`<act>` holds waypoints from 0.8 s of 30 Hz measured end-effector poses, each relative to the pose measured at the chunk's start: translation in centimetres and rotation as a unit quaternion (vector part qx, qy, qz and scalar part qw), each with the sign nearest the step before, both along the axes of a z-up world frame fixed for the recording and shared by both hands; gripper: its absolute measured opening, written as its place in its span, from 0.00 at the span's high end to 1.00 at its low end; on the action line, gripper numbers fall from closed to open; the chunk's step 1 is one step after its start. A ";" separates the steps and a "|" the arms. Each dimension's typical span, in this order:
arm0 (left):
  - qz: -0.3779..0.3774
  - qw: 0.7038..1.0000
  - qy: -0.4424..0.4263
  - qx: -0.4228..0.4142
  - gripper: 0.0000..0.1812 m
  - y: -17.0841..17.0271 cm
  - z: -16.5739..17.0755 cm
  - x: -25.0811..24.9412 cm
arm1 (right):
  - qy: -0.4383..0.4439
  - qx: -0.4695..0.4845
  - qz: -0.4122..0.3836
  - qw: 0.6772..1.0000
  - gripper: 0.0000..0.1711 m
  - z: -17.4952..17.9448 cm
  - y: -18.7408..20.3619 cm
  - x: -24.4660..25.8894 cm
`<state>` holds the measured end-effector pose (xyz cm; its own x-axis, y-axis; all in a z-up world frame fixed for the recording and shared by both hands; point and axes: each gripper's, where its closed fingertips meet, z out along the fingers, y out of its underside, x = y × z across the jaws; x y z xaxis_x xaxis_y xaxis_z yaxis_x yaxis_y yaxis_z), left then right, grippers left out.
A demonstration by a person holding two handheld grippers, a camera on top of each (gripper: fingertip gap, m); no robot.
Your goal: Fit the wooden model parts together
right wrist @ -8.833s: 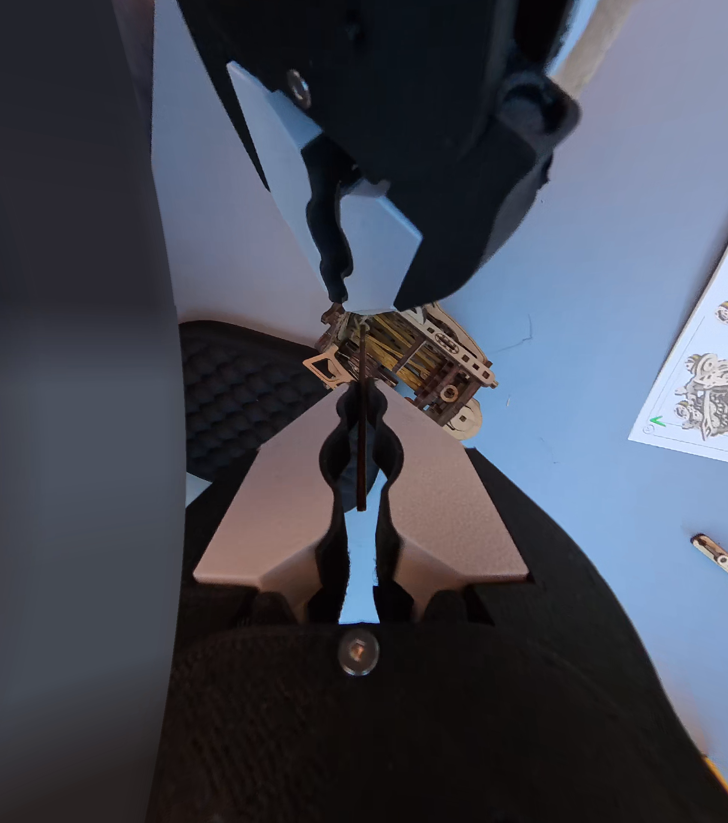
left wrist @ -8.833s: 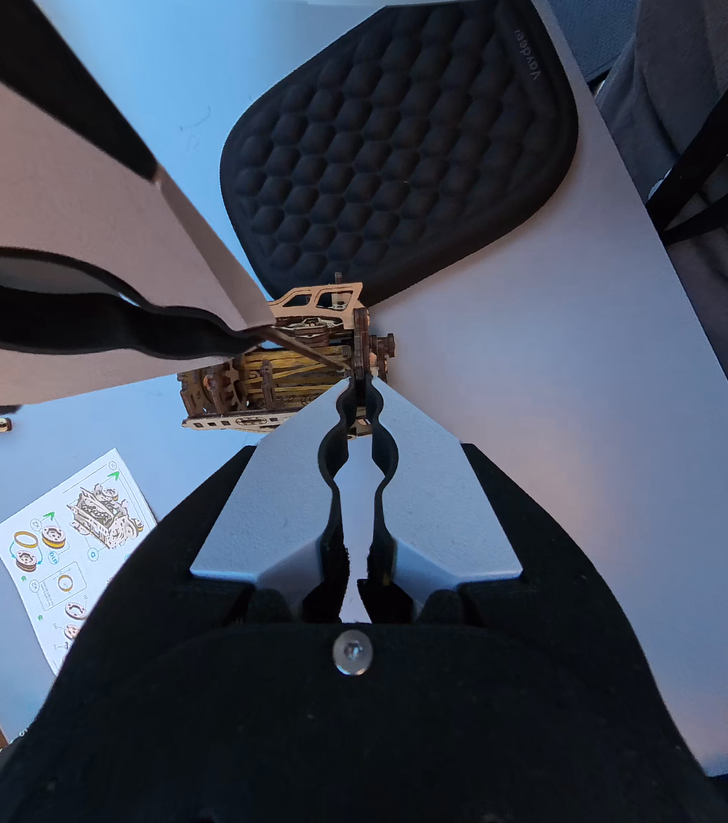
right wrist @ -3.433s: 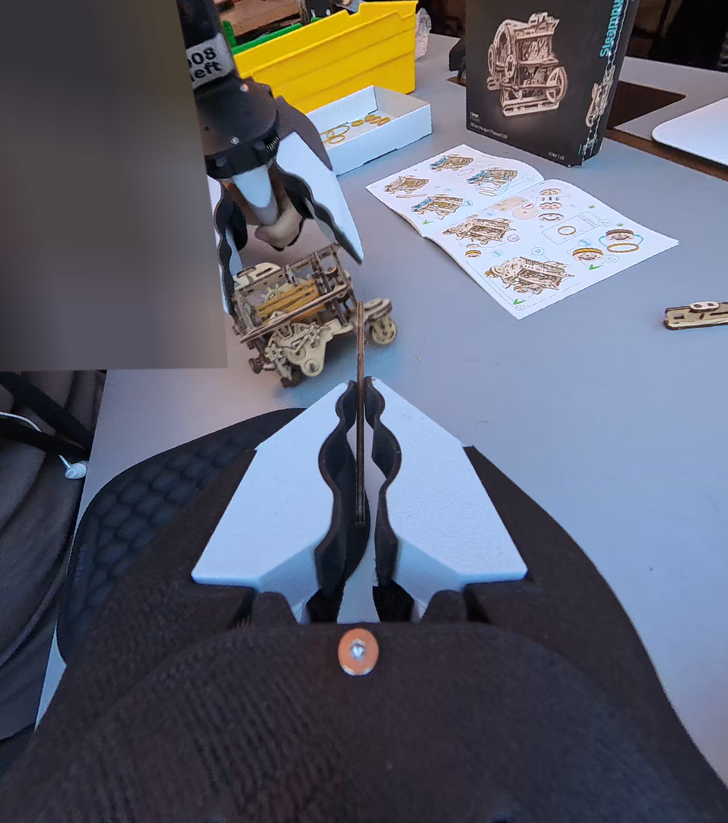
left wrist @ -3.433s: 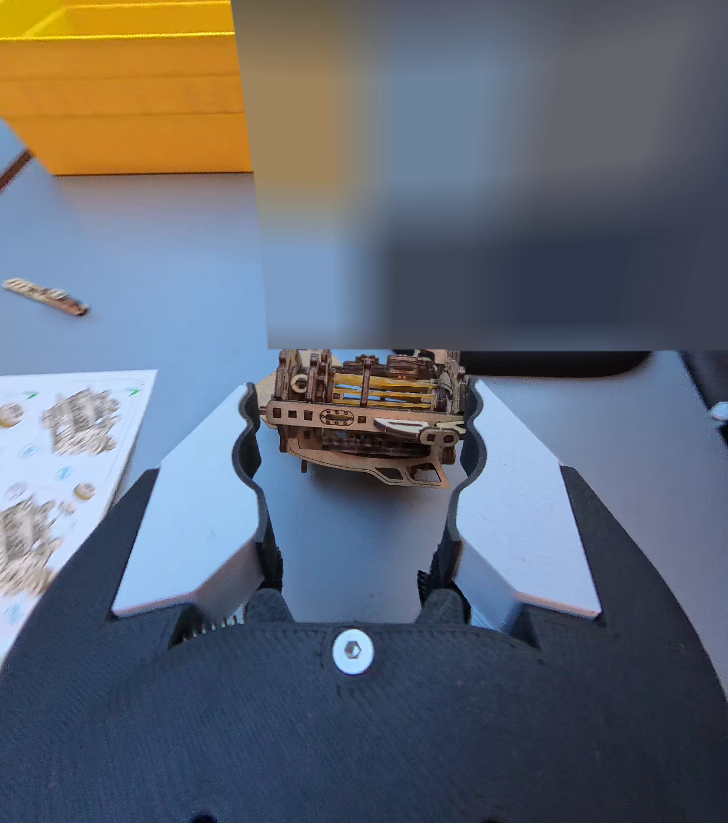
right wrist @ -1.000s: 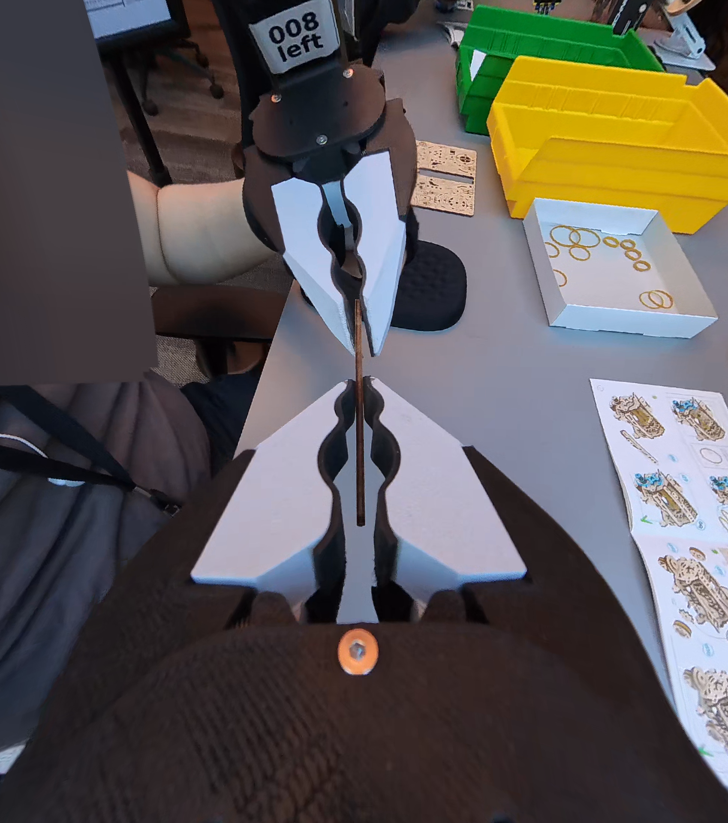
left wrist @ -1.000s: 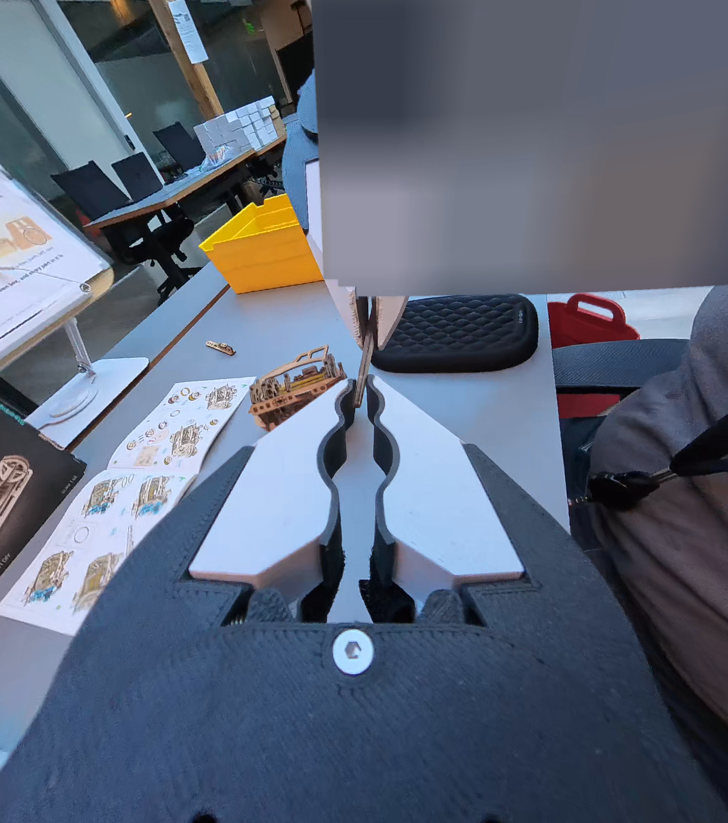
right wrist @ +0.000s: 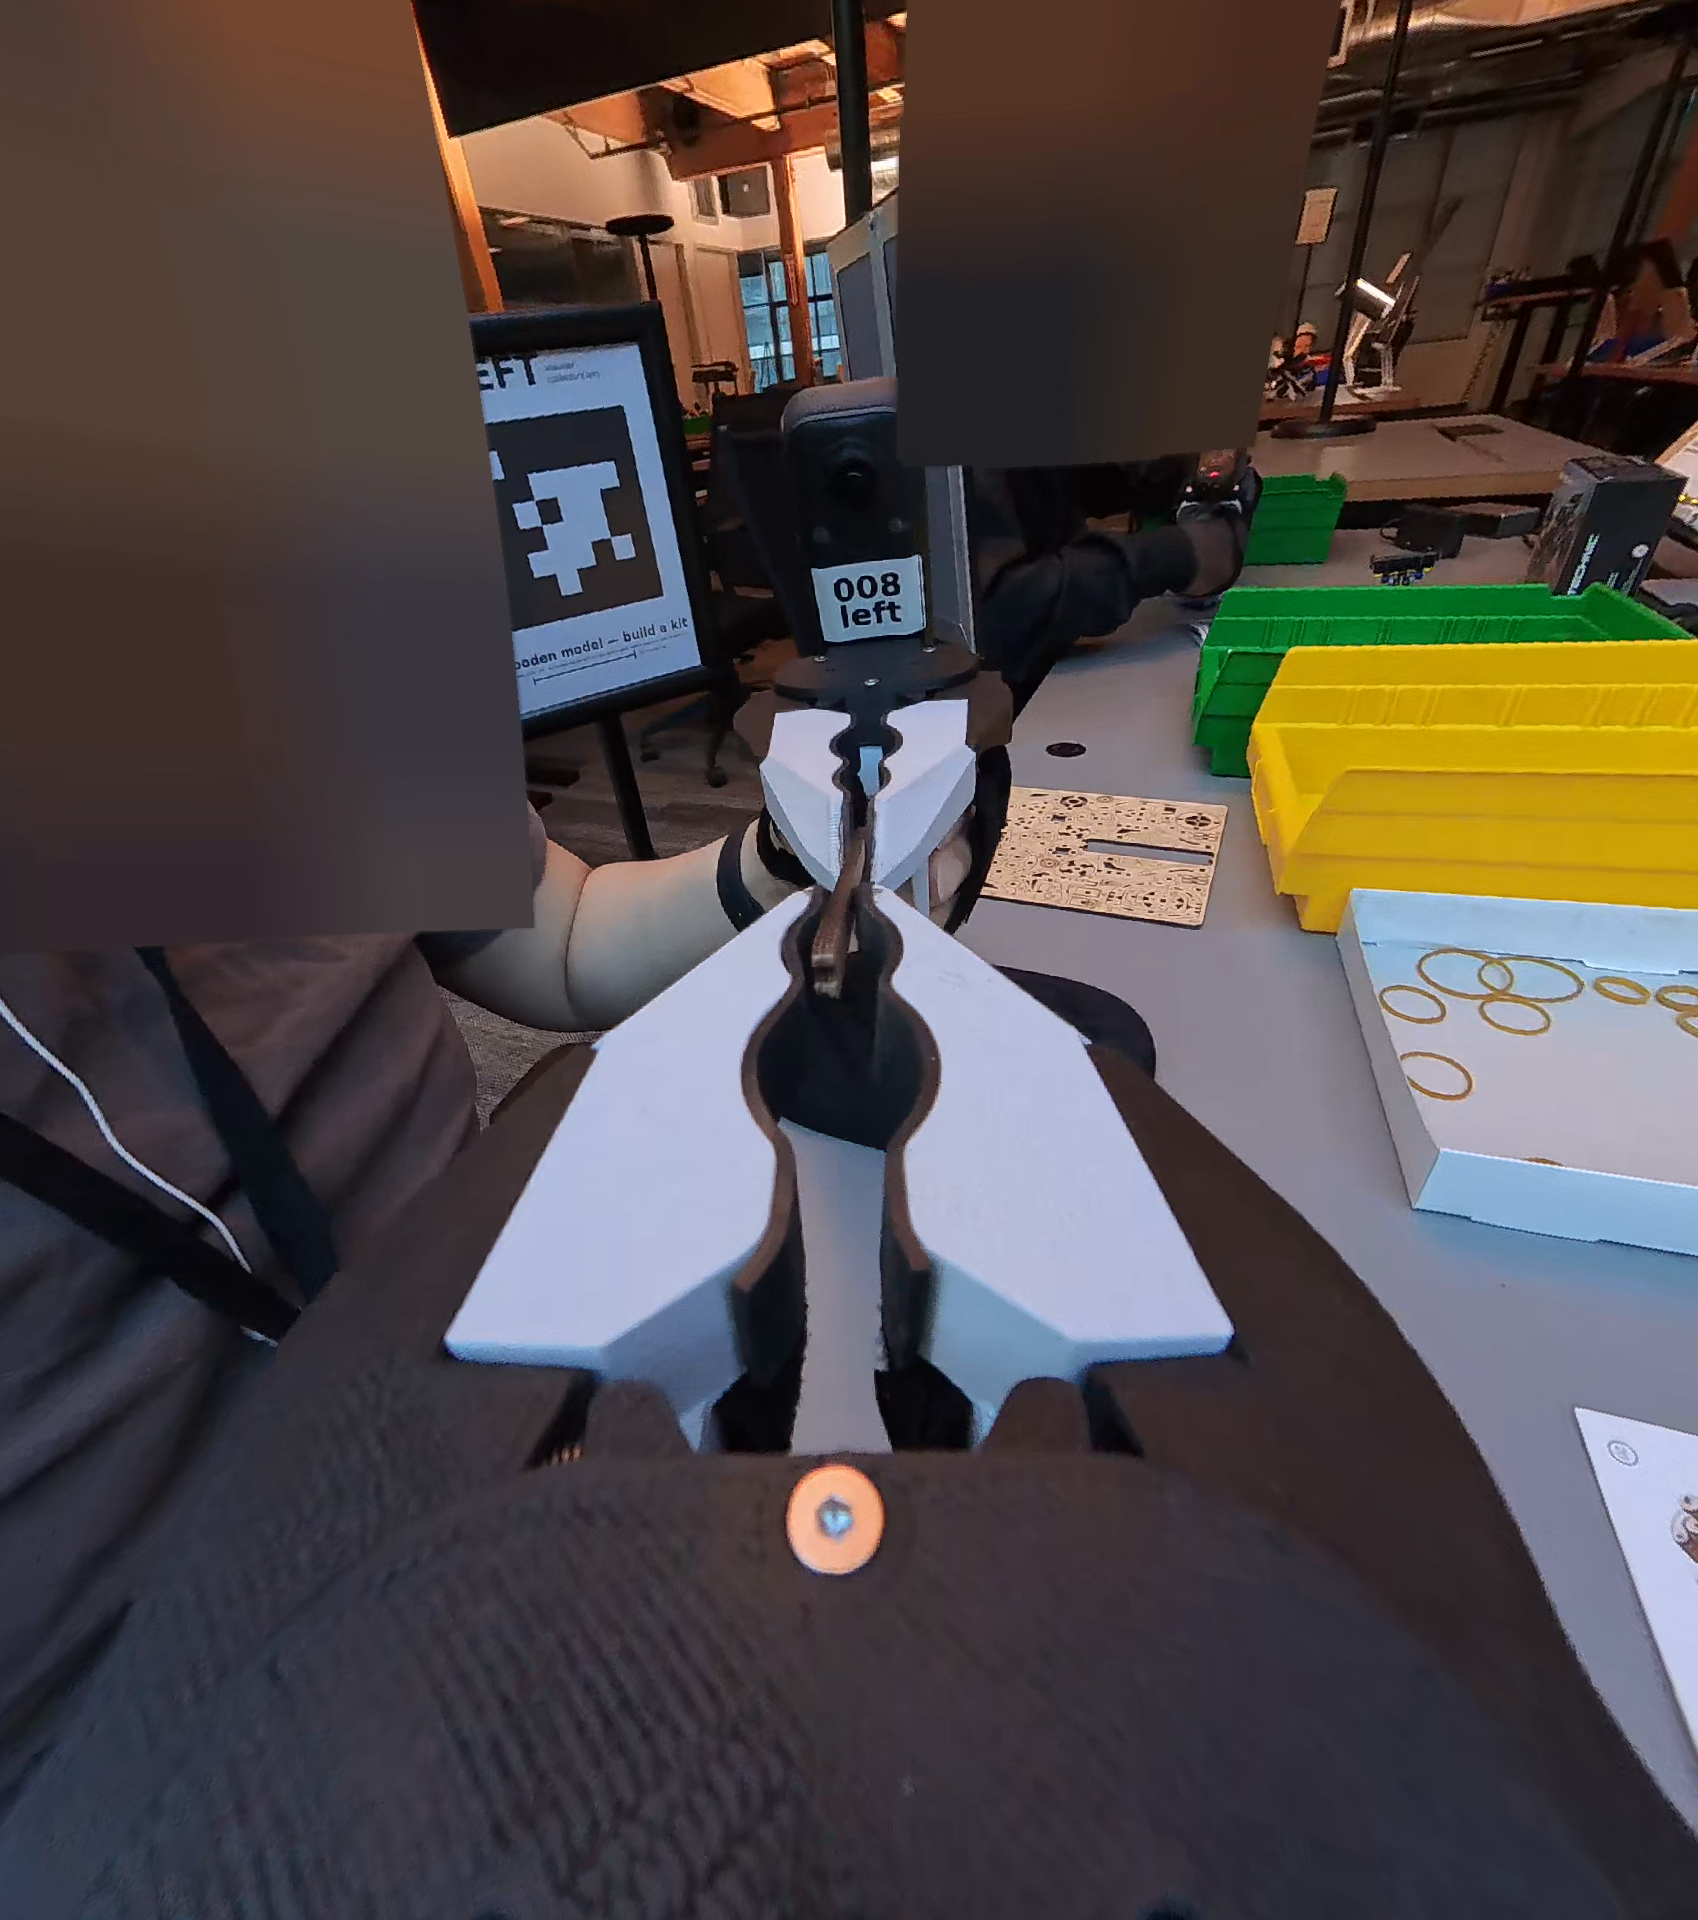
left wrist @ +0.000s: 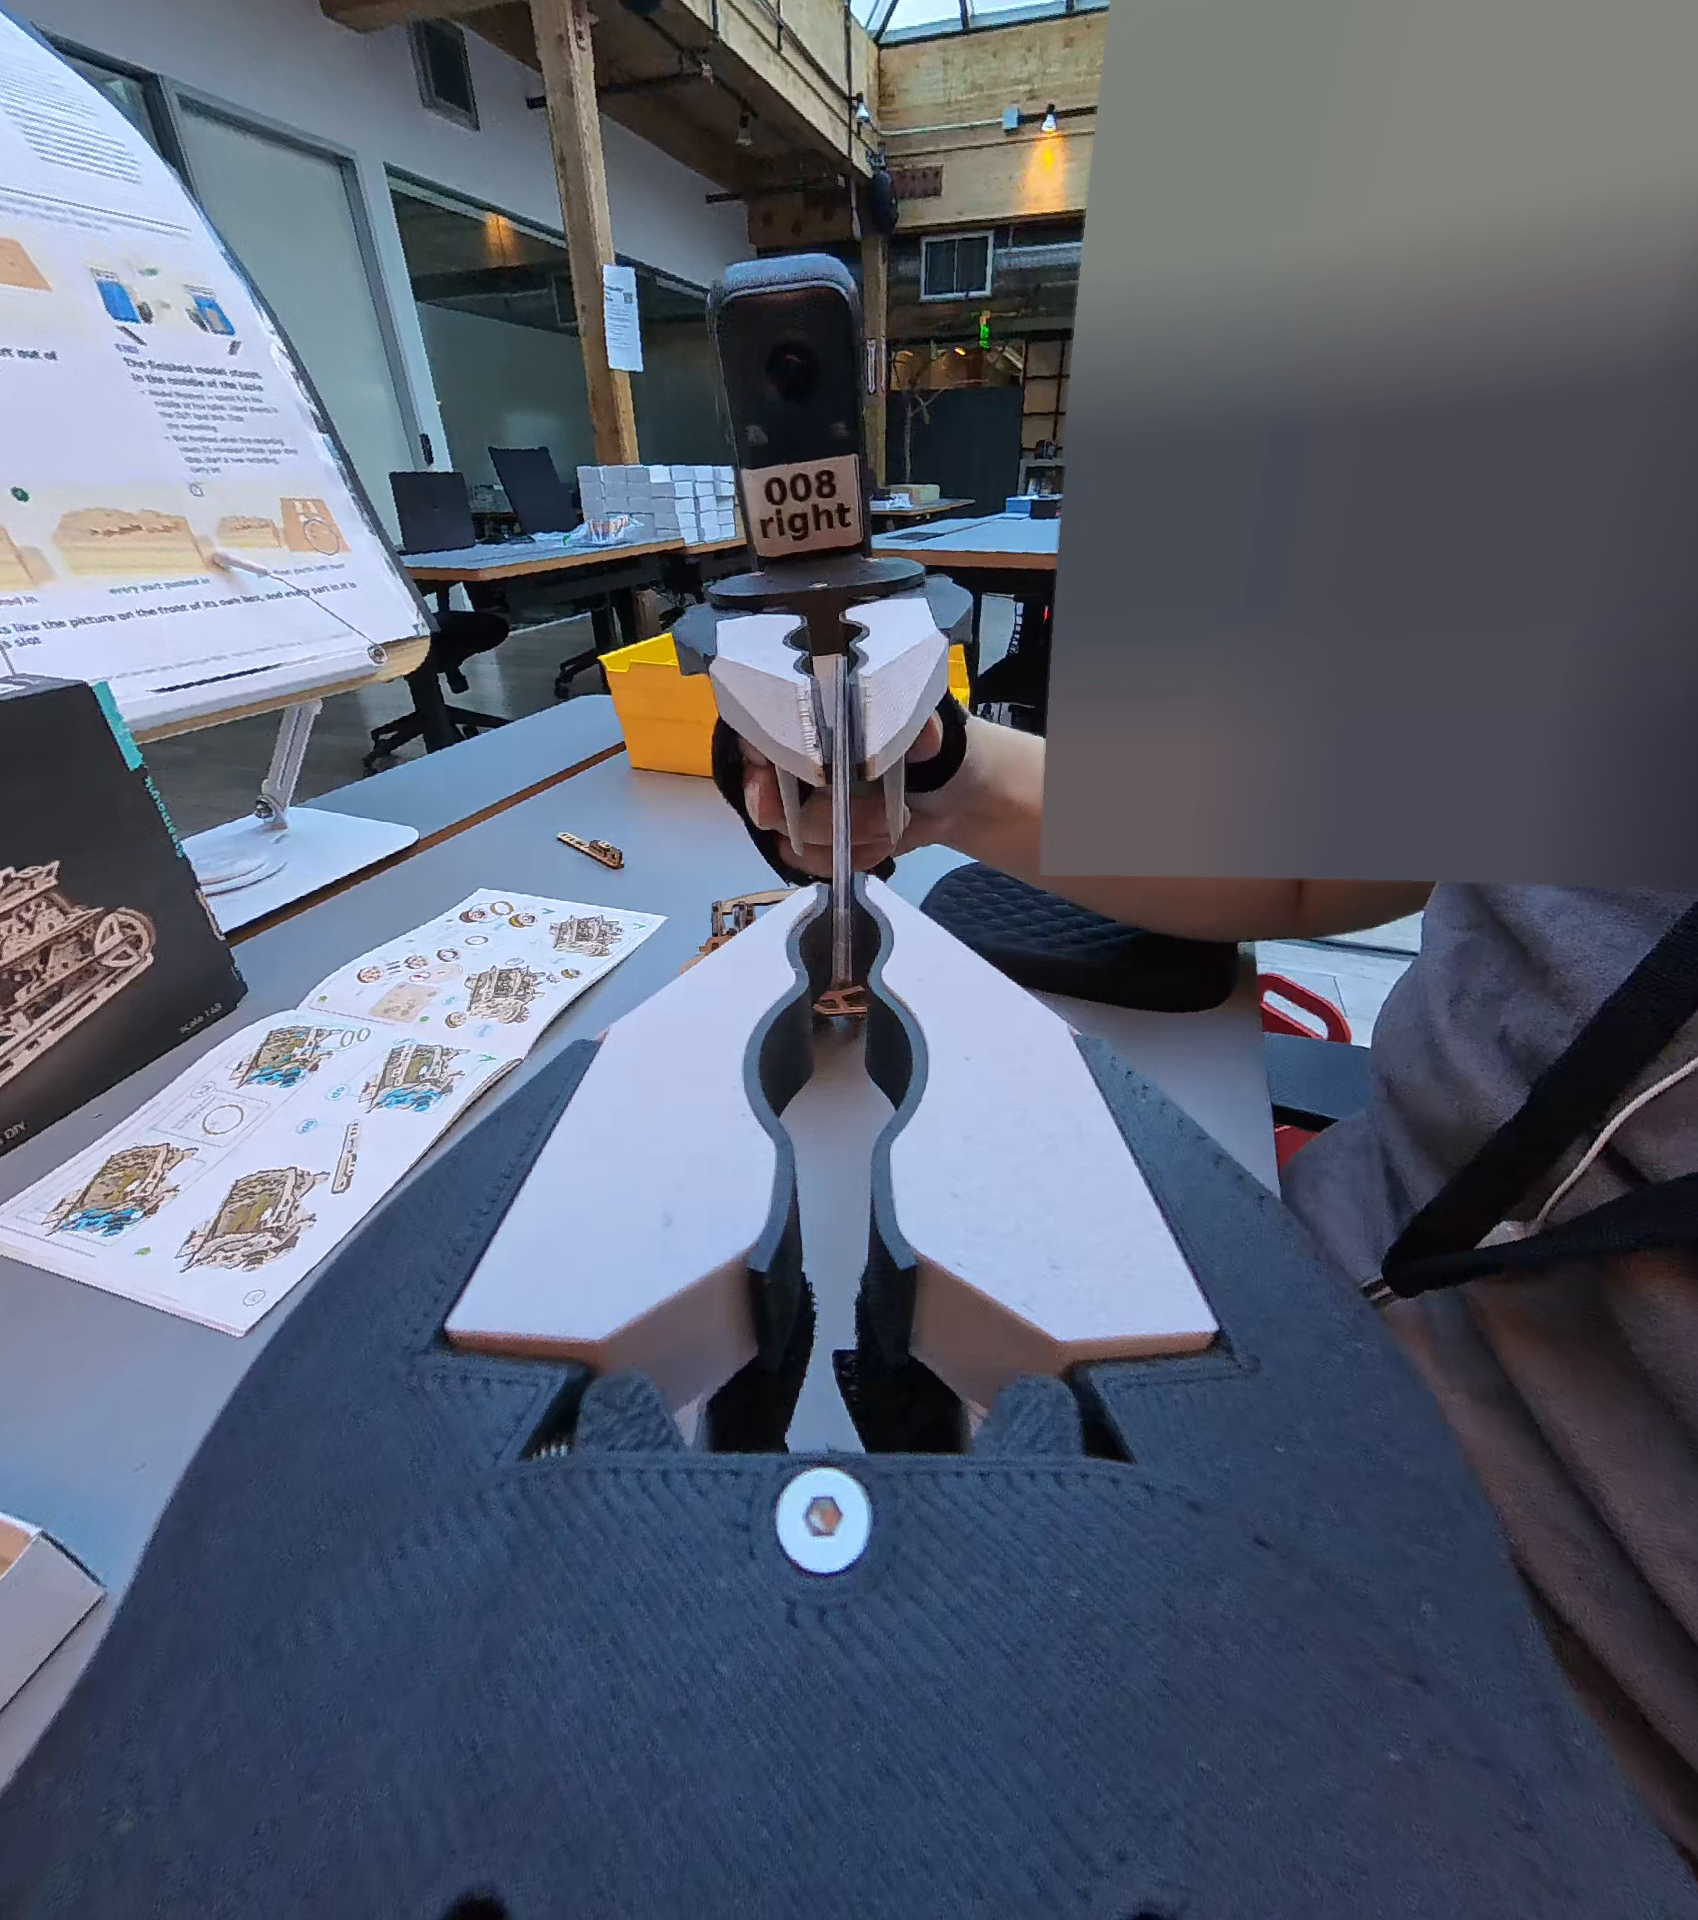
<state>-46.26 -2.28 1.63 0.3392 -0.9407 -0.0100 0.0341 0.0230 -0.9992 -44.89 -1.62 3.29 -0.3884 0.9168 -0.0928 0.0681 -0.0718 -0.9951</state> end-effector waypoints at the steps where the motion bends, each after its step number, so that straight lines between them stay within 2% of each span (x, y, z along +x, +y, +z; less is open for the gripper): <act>1: -0.001 1.000 -0.002 -0.002 1.00 0.1 0.0 -0.1 | -0.003 -0.008 0.004 1.000 0.98 0.0 0.0 -0.1; 7: -0.013 1.000 -0.002 0.009 0.99 0.2 -0.4 -0.2 | -0.009 0.004 -0.006 1.000 1.00 -0.4 0.4 -0.3; 8: -0.003 1.000 0.012 0.021 0.94 0.5 -0.5 -0.6 | -0.010 0.010 -0.013 1.000 1.00 -0.4 0.5 -0.2; 9: 0.025 0.999 0.029 0.031 0.88 1.3 -0.6 -1.6 | -0.009 0.019 -0.028 0.999 1.00 -0.1 0.7 0.1; 10: 0.054 0.997 0.048 0.038 0.87 2.3 -0.4 -3.1 | -0.007 0.027 -0.049 0.998 1.00 0.3 1.1 0.6; 12: 0.108 0.989 0.100 0.027 0.90 4.9 -0.3 -7.2 | 0.003 0.036 -0.079 0.996 1.00 1.3 1.5 2.4; 14: 0.106 0.977 0.184 -0.035 0.90 7.4 -1.3 -11.0 | 0.004 0.073 -0.128 0.989 1.00 1.6 2.3 4.5; 17: 0.134 0.926 0.343 -0.082 0.91 13.1 -3.1 -16.4 | -0.010 0.145 -0.198 0.969 1.00 0.9 3.4 7.6; 19: 0.115 0.888 0.433 -0.099 0.91 16.0 -4.7 -18.1 | -0.001 0.154 -0.218 0.964 1.00 0.8 3.6 9.1; 21: 0.081 0.857 0.492 -0.132 0.90 17.8 -6.5 -18.4 | 0.009 0.142 -0.235 0.961 1.00 0.6 4.1 10.2; 24: 0.033 0.793 0.585 -0.169 0.88 19.4 -10.5 -18.9 | 0.014 0.103 -0.198 0.975 1.00 -0.2 3.2 11.1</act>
